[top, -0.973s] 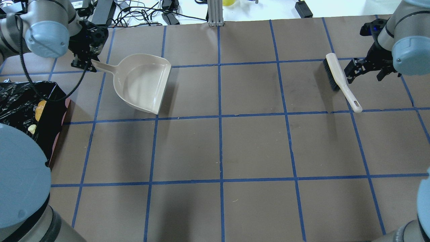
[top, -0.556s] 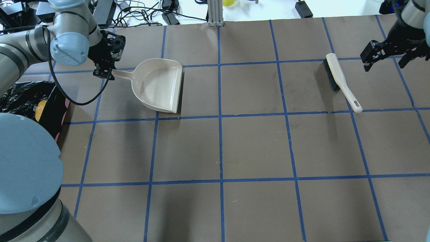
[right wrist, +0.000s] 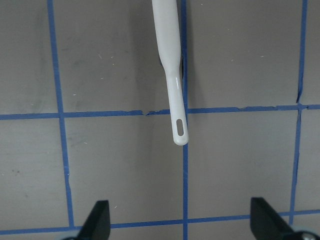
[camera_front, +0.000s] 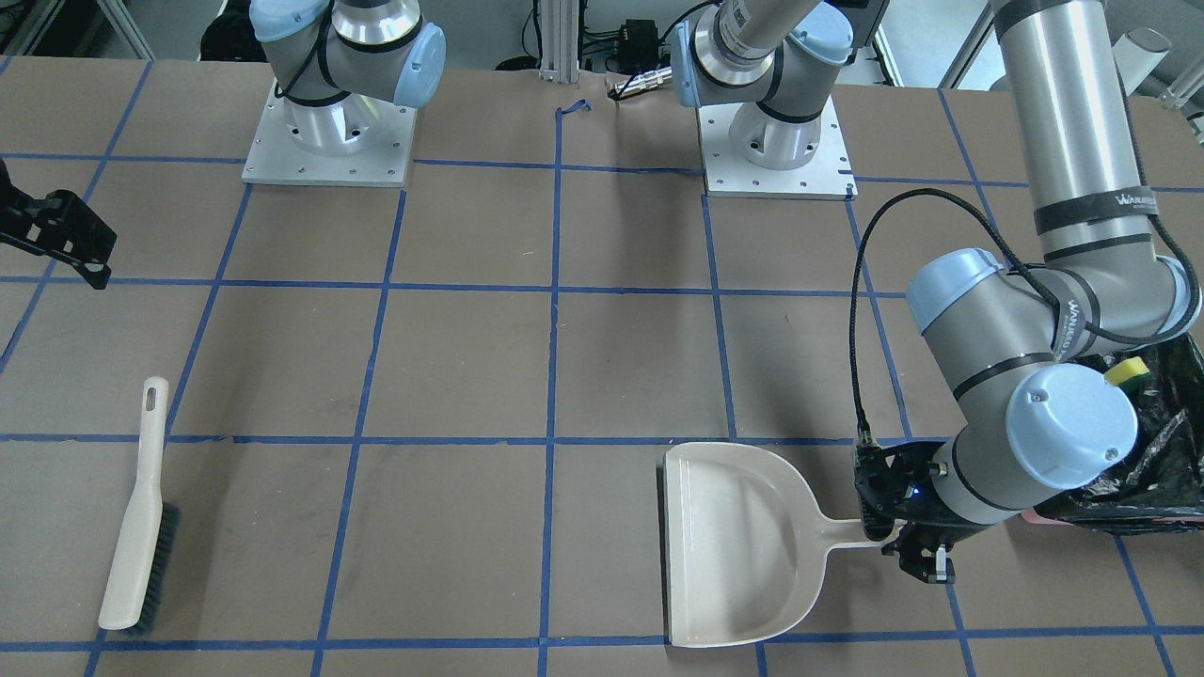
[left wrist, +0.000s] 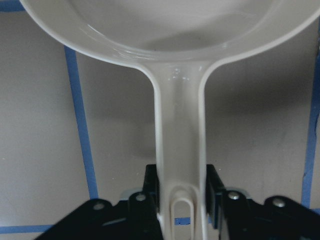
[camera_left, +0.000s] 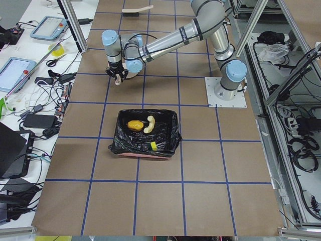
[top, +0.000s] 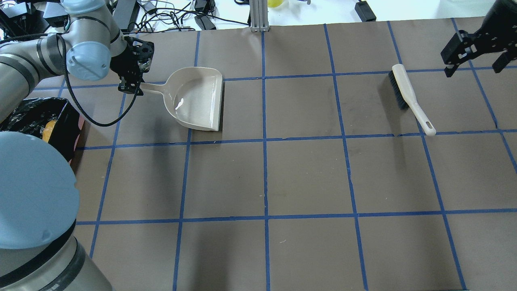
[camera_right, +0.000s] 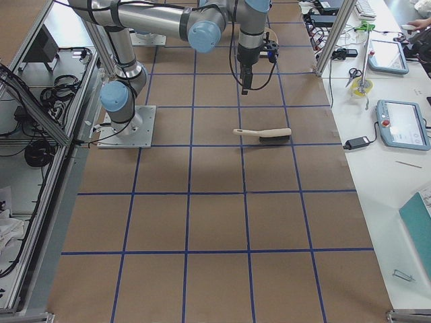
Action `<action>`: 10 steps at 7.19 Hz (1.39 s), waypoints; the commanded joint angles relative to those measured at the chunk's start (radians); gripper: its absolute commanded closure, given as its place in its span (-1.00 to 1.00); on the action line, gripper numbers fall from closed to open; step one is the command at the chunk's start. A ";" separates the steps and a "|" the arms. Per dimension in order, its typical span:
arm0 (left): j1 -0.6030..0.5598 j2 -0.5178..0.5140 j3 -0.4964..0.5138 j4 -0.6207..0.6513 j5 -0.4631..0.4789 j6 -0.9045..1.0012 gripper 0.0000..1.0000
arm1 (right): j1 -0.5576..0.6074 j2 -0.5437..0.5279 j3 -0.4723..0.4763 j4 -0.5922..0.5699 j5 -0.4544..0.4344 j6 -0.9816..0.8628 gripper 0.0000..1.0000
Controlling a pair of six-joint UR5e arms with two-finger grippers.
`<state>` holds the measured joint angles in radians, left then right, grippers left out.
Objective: Sweep and dump trash into bin
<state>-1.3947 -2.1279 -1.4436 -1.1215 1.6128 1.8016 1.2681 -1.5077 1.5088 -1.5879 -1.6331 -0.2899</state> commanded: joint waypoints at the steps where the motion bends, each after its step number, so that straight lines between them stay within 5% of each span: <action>1: 0.005 0.000 -0.008 0.005 0.022 0.010 1.00 | 0.072 -0.011 -0.001 0.005 0.006 0.073 -1.00; 4: 0.014 -0.007 -0.011 0.005 0.022 0.013 1.00 | 0.246 -0.002 0.002 0.002 -0.019 0.100 -1.00; 5: 0.010 -0.017 -0.008 0.008 0.021 -0.001 0.67 | 0.244 -0.011 0.001 0.002 -0.021 0.101 -1.00; 6: 0.008 -0.017 -0.011 -0.006 0.019 -0.013 -0.83 | 0.244 -0.012 0.001 0.009 -0.022 0.101 -1.00; 7: 0.005 -0.011 -0.009 -0.007 0.025 -0.049 -1.00 | 0.244 -0.014 0.002 0.011 -0.036 0.106 -1.00; 10: -0.001 0.063 0.006 -0.116 0.027 -0.144 -1.00 | 0.244 -0.035 0.013 -0.003 -0.041 0.106 -1.00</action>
<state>-1.3924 -2.1067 -1.4480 -1.1657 1.6394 1.7213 1.5134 -1.5347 1.5188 -1.5860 -1.6731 -0.1852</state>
